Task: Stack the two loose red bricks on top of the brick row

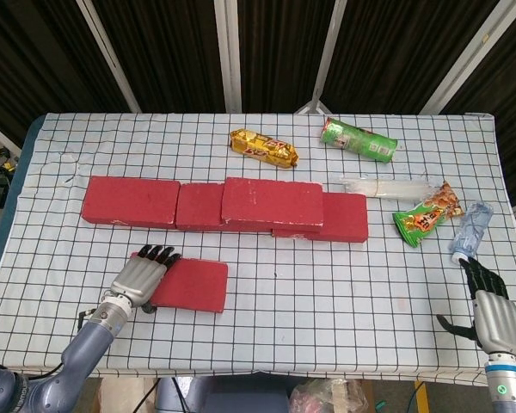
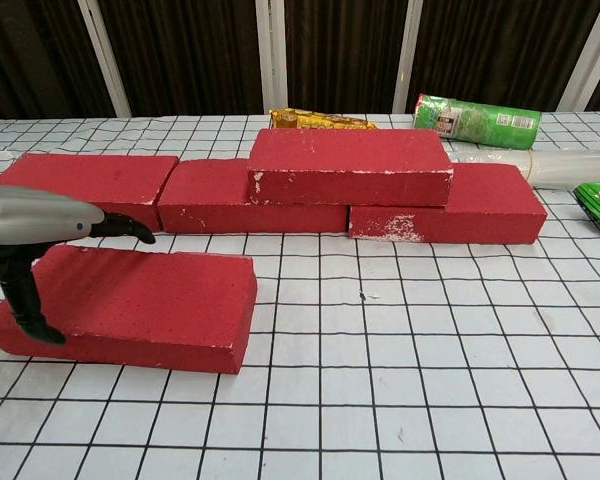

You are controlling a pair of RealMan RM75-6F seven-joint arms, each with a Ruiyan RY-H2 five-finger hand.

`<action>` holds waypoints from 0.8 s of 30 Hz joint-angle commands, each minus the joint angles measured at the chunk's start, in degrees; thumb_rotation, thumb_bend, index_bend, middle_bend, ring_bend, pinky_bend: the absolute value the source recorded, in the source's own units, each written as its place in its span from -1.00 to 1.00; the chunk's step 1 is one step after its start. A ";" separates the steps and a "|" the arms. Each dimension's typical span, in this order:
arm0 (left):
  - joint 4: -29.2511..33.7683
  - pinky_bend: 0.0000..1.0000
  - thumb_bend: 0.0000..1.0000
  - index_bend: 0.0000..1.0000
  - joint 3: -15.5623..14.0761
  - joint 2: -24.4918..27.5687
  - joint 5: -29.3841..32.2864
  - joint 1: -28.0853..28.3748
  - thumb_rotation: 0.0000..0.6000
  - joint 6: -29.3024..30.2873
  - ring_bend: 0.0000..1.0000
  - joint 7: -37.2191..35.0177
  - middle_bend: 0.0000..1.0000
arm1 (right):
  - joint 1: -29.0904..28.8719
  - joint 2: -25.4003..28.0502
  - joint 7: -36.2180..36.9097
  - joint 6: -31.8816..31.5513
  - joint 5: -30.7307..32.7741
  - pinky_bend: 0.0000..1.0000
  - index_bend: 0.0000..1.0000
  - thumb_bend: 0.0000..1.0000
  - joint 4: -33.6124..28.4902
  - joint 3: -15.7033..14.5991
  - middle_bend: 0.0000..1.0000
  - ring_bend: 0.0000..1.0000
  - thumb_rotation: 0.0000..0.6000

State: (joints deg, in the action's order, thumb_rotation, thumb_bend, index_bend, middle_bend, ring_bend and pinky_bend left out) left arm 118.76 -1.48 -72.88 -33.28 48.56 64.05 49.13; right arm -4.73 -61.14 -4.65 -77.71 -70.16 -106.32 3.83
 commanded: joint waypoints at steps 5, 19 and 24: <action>-1.91 -1.00 -1.00 -1.00 -0.48 -1.63 1.18 0.57 1.00 0.65 -1.00 0.12 -1.00 | 0.06 0.09 0.08 0.14 0.00 -1.00 -0.94 -0.57 -0.05 0.08 -1.00 -1.00 1.00; -3.74 -1.00 -1.00 -1.00 -0.98 -3.57 3.05 2.39 1.00 2.00 -1.00 2.52 -0.83 | -0.08 0.69 0.52 1.48 0.51 -1.00 -0.94 -0.57 -0.17 0.09 -1.00 -1.00 1.00; -3.85 -1.00 -1.00 -0.96 -0.99 -3.62 3.66 2.89 1.00 2.04 -1.00 2.83 -0.76 | -0.10 0.78 0.76 1.69 0.82 -1.00 -0.94 -0.57 -0.26 0.25 -1.00 -1.00 1.00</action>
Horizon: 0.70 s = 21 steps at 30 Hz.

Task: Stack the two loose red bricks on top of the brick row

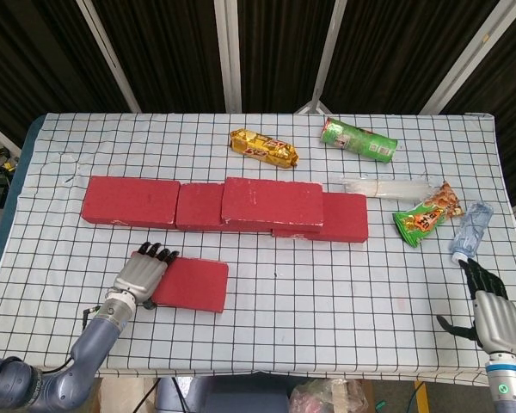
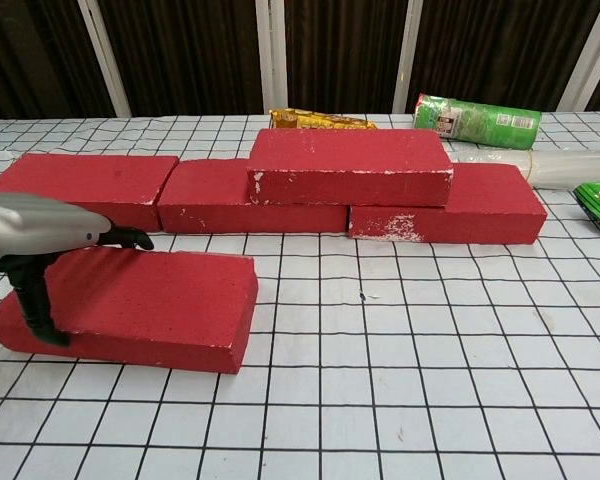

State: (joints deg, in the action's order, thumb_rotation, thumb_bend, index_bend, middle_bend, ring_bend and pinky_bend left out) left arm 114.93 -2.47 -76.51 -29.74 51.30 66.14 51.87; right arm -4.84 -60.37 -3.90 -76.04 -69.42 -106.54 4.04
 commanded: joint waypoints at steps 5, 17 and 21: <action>0.35 -1.00 -1.00 -0.79 0.34 0.67 -0.75 0.43 1.00 -0.43 -1.00 -0.77 -0.64 | 0.03 -0.04 -0.02 0.05 0.28 -1.00 -0.94 -0.57 -0.20 0.12 -1.00 -1.00 1.00; -0.54 -1.00 -1.00 -0.44 2.36 3.33 -0.79 0.74 1.00 -2.23 -1.00 -4.63 -0.51 | -0.05 -0.25 0.22 0.32 0.24 -1.00 -0.94 -0.57 -0.29 0.19 -1.00 -1.00 1.00; 0.50 -1.00 -1.00 -0.44 4.10 6.07 0.69 1.97 1.00 -3.97 -1.00 -5.76 -0.52 | -0.03 -0.47 -0.25 0.21 0.56 -1.00 -0.94 -0.57 -0.36 0.23 -1.00 -1.00 1.00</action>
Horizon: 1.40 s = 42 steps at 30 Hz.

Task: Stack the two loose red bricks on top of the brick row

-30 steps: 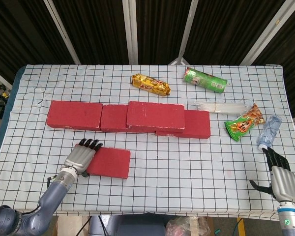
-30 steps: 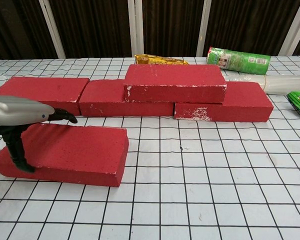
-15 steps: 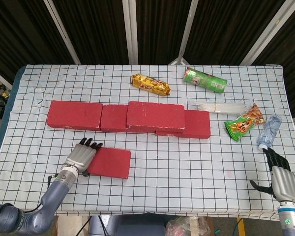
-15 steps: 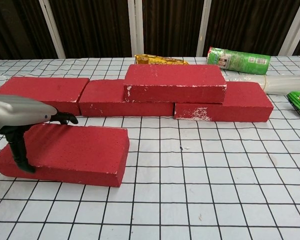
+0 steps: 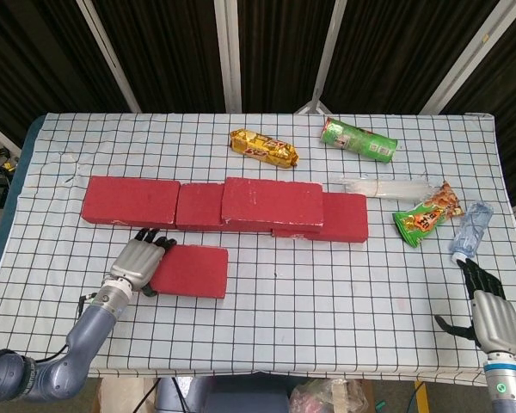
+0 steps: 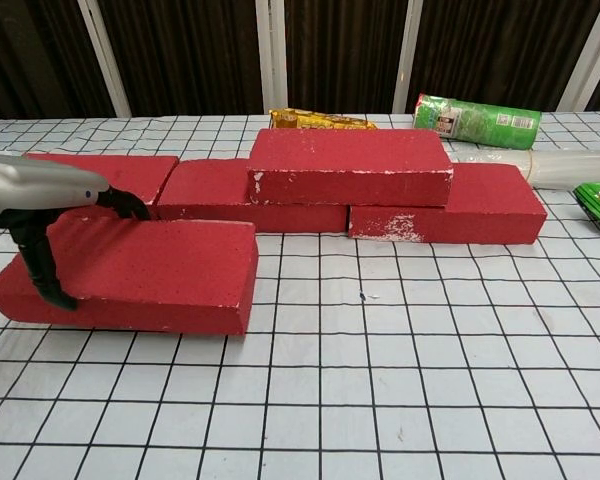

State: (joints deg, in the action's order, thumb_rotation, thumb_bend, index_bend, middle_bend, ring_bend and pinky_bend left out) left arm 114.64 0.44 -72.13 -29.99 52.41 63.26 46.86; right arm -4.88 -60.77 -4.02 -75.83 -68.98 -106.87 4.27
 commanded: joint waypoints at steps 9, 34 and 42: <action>1.41 -1.00 -1.00 -0.40 5.85 14.03 15.06 8.80 1.00 -9.44 -1.00 -0.35 -0.53 | -0.23 -0.76 -1.78 -0.09 1.80 -1.00 -0.94 -0.57 0.22 0.50 -1.00 -1.00 1.00; -24.30 -1.00 -1.00 -0.33 2.87 14.95 9.15 14.45 1.00 -30.45 -1.00 -9.59 -0.52 | -0.16 -4.05 -9.72 -5.03 10.30 -1.00 -0.94 -0.57 0.81 3.84 -1.00 -1.00 1.00; -30.71 -1.00 -1.00 -0.32 3.00 11.81 3.46 14.18 1.00 -34.78 -1.00 -15.68 -0.53 | -0.26 -4.98 -11.73 -5.89 11.64 -1.00 -0.94 -0.57 1.25 4.26 -1.00 -1.00 1.00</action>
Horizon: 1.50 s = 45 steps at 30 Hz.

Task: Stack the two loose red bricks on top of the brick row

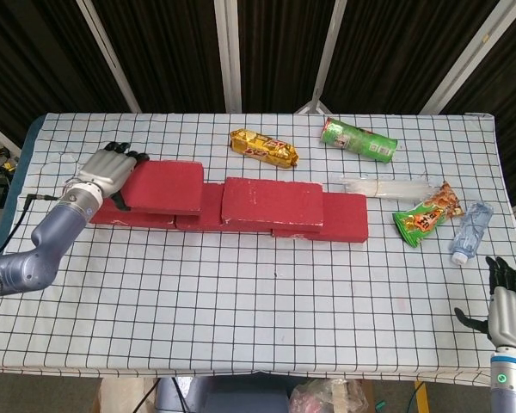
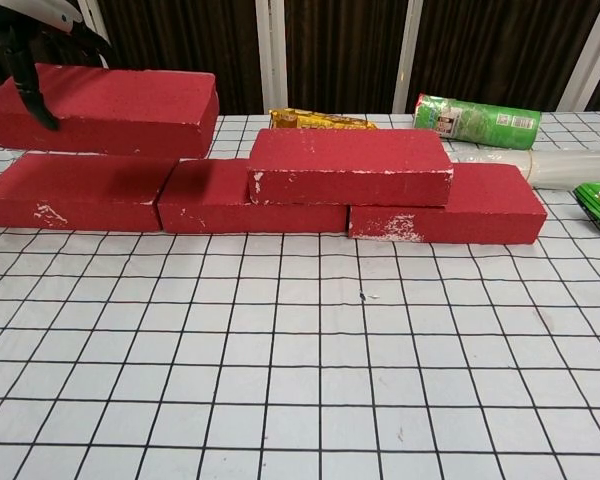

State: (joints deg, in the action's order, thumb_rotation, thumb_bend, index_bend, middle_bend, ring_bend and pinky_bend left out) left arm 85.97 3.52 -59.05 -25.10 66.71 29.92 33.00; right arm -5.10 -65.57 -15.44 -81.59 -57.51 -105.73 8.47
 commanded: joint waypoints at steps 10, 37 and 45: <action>-10.08 -1.00 -1.00 -0.32 -1.61 -6.78 -5.99 -0.63 1.00 -5.49 -1.00 -8.32 -0.54 | -0.36 -0.91 -1.57 0.06 1.03 -1.00 -0.94 -0.57 0.61 0.24 -1.00 -1.00 1.00; -13.70 -1.00 -1.00 -0.35 -6.71 -11.87 -6.39 3.71 1.00 -4.34 -1.00 -13.81 -0.57 | -0.31 -0.20 -0.01 1.08 1.75 -1.00 -0.94 -0.57 0.94 0.87 -1.00 -1.00 1.00; -12.93 -1.00 -1.00 -0.36 -8.59 -12.28 -3.32 5.57 1.00 -3.36 -1.00 -13.31 -0.58 | -0.17 0.18 0.62 1.12 1.80 -1.00 -0.94 -0.57 0.82 1.03 -1.00 -1.00 1.00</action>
State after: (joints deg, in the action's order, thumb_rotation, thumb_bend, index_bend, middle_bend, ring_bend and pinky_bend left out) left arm 72.92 -4.83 -71.23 -28.70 72.04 26.41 19.57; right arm -5.28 -65.42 -14.85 -80.46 -55.72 -104.90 9.49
